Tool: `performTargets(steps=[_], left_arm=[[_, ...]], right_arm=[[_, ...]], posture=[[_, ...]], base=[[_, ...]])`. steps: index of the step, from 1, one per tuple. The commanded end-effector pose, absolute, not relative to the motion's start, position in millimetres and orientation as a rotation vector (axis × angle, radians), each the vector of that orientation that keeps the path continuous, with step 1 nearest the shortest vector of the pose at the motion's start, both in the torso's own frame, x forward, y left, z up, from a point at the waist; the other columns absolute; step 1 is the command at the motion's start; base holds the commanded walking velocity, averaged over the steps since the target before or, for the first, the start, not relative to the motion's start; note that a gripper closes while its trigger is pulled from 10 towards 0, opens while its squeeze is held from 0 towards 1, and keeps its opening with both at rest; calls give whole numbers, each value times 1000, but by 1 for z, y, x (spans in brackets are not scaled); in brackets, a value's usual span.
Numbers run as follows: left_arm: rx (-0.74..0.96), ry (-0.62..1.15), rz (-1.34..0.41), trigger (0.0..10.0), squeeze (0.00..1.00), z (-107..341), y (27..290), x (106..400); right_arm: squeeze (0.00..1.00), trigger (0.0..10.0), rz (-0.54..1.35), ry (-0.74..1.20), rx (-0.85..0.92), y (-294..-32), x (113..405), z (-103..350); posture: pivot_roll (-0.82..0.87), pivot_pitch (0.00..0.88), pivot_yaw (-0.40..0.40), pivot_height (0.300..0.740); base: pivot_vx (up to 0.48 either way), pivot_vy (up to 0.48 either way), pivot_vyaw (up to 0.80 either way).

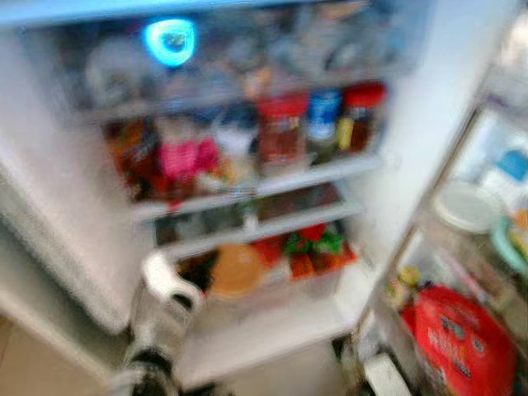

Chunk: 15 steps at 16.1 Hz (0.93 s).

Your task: Restocking fridge

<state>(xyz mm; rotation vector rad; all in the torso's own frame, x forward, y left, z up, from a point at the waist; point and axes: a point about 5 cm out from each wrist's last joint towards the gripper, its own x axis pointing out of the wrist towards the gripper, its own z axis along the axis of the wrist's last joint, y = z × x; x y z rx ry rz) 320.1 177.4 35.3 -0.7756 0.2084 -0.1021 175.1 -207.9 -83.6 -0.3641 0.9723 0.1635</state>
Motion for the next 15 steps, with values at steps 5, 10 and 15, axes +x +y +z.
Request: performTargets(steps=[5, 10, 15], left_arm=[[-808, 191, -121, 10000, 0, 40, 166, 325], [-799, 161, -139, 10000, 0, 48, 164, 331], [-803, 128, -111, 10000, 0, 56, 166, 336]], right_arm=[[0, 10000, 154, 1016, -358, -211, 164, -88], [0, 10000, 155, 1017, -358, -211, 163, -89], [0, 10000, 155, 1016, -354, -210, 162, -89]], posture=[[-44, 0, 39, 648], [-52, 0, 49, 648], [-57, 0, 53, 648]], base=[[279, 0, 0], [278, 0, 0], [161, 0, 0]])
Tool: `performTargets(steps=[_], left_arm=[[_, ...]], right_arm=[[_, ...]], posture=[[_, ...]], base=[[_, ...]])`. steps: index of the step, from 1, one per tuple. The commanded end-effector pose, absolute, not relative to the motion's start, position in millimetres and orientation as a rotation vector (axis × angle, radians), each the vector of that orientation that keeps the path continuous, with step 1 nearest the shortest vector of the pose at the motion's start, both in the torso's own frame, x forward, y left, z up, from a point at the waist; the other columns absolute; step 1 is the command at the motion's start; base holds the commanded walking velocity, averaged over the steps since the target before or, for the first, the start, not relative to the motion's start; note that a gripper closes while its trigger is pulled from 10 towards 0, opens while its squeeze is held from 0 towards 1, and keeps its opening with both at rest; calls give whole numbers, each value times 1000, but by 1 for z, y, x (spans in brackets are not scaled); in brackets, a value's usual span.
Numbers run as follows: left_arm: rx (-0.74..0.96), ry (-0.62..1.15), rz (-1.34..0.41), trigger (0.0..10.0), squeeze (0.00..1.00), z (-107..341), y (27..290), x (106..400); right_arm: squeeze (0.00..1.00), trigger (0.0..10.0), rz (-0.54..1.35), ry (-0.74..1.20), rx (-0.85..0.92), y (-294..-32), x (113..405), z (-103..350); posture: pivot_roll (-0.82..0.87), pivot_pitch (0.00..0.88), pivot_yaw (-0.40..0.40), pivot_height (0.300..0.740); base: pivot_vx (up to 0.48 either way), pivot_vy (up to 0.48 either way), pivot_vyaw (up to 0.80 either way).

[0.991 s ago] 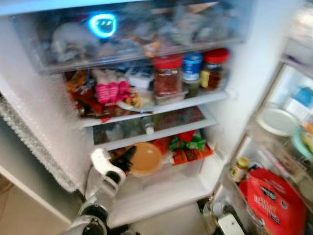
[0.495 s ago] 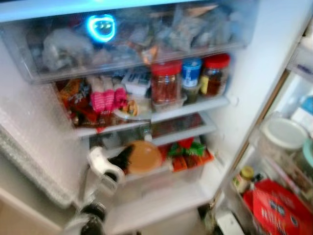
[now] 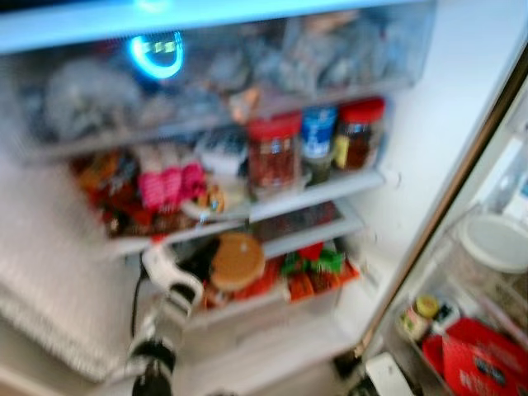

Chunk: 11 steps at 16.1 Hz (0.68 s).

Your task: Restocking fridge

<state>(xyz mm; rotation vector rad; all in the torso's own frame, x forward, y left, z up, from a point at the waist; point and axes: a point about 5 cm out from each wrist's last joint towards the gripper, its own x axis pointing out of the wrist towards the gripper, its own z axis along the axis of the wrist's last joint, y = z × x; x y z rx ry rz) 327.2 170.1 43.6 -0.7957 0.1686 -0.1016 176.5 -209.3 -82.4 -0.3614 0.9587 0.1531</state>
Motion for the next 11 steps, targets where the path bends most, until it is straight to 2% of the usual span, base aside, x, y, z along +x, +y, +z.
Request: performTargets(steps=[1, 6, 8, 11], left_arm=[[-811, 128, -96, 10000, 0, 56, 167, 337], [-855, 106, 2, 10000, 0, 58, 177, 341], [-879, 66, 93, 10000, 0, 61, 186, 341], [-858, 56, 130, 10000, 0, 64, 195, 343]], right_arm=[[0, 10000, 154, 1016, -354, -210, 162, -89], [0, 10000, 139, 1016, -349, -209, 157, -91], [0, 10000, 129, 1015, -348, -210, 153, -93], [0, 10000, 135, 1021, -354, -210, 145, -95]], posture=[[-60, 0, 53, 648], [-121, 0, 54, 648], [-139, 26, 52, 648], [-208, 58, 40, 648]], base=[[0, 0, 0], [0, 0, 0], [0, 0, 0], [0, 0, 0]])
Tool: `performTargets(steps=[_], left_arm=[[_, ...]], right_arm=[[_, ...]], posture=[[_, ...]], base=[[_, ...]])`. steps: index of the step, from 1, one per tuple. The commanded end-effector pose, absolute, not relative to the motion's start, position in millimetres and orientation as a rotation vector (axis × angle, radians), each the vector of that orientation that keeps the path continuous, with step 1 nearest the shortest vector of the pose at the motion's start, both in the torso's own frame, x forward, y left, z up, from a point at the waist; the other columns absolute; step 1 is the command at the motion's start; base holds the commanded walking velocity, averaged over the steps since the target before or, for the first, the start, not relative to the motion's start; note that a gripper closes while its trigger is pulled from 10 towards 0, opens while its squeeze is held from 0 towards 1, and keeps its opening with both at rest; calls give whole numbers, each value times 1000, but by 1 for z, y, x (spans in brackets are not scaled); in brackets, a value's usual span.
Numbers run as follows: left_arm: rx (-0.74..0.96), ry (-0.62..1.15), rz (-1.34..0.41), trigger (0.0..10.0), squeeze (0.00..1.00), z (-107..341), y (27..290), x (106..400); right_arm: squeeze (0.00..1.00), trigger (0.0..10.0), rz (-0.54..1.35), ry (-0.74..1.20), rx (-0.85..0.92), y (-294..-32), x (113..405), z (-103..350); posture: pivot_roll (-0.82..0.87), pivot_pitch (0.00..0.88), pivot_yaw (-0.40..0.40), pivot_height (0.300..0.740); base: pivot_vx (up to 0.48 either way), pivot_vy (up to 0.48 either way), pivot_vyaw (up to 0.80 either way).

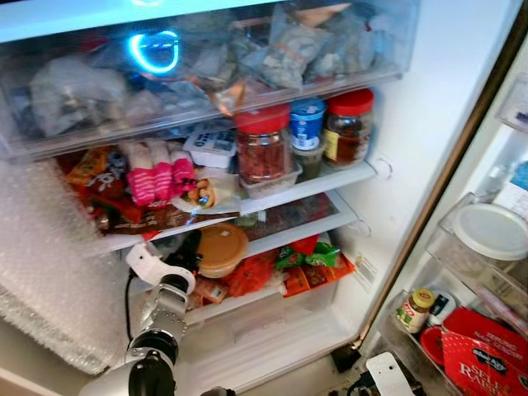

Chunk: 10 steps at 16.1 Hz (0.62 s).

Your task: Restocking fridge

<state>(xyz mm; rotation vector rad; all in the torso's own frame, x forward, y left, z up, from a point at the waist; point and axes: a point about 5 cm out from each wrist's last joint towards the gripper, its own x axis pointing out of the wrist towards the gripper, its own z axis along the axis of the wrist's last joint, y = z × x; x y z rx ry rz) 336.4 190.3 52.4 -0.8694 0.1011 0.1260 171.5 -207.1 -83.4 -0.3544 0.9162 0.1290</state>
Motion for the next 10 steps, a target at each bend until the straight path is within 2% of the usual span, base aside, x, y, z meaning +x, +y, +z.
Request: performTargets(steps=[1, 6, 10], left_arm=[[-855, 50, 149, 10000, 0, 67, 197, 345], [-870, 1, 227, 10000, 0, 82, 198, 355], [-922, -34, 334, 10000, 0, 86, 211, 356]], right_arm=[[0, 10000, 143, 1019, -363, -210, 143, -95], [0, 10000, 153, 1042, -389, -216, 122, -100], [0, 10000, 175, 1048, -419, -219, 105, -103]], posture=[[-209, 59, 39, 648], [-229, 105, 18, 648], [-265, 140, -2, 648]], base=[[0, 0, 0], [0, 0, 0], [0, 0, 0]])
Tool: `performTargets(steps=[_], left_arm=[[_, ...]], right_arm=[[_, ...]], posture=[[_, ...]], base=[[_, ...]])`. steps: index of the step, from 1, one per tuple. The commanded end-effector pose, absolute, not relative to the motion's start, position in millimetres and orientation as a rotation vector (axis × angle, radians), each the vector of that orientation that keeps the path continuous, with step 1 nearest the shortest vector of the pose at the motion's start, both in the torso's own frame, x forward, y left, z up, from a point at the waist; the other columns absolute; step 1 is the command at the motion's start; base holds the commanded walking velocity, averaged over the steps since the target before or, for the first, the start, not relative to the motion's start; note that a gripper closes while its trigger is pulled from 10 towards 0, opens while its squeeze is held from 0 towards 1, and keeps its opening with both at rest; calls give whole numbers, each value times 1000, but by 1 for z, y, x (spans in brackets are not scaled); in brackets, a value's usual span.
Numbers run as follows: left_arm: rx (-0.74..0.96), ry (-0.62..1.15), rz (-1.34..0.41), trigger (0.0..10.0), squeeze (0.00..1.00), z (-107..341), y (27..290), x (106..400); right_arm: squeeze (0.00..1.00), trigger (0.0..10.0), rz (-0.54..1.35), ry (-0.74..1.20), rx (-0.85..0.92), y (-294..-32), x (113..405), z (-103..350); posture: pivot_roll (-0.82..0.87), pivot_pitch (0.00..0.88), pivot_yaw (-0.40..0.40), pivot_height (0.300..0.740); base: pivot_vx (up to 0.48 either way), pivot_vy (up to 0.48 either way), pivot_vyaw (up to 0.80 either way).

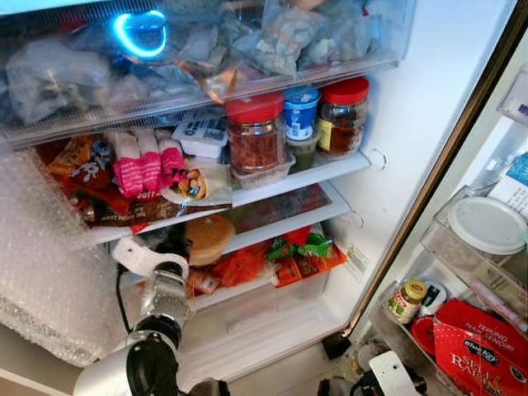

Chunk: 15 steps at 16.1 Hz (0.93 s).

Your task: Restocking fridge

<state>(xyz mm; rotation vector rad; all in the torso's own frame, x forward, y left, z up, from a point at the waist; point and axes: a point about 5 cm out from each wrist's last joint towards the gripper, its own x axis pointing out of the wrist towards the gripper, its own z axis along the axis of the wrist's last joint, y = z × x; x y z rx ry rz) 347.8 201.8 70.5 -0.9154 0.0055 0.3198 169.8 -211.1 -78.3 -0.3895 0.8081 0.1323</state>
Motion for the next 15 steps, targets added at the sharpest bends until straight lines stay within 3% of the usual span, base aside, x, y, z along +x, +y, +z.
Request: performTargets(steps=[1, 9, 15], left_arm=[[-926, -38, 342, 10000, 0, 86, 212, 356], [-961, -71, 396, 10000, 0, 93, 215, 359], [-1017, -98, 356, 10000, 0, 94, 209, 360]], right_arm=[[0, 10000, 177, 1047, -421, -219, 103, -104], [0, 10000, 225, 1045, -465, -225, 76, -105], [0, 10000, 228, 1036, -461, -223, 73, -106]], posture=[[-267, 143, -4, 648], [-306, 190, -36, 648], [-296, 193, -24, 648]], base=[[0, 0, 0], [0, 0, 0], [0, 0, 0]])
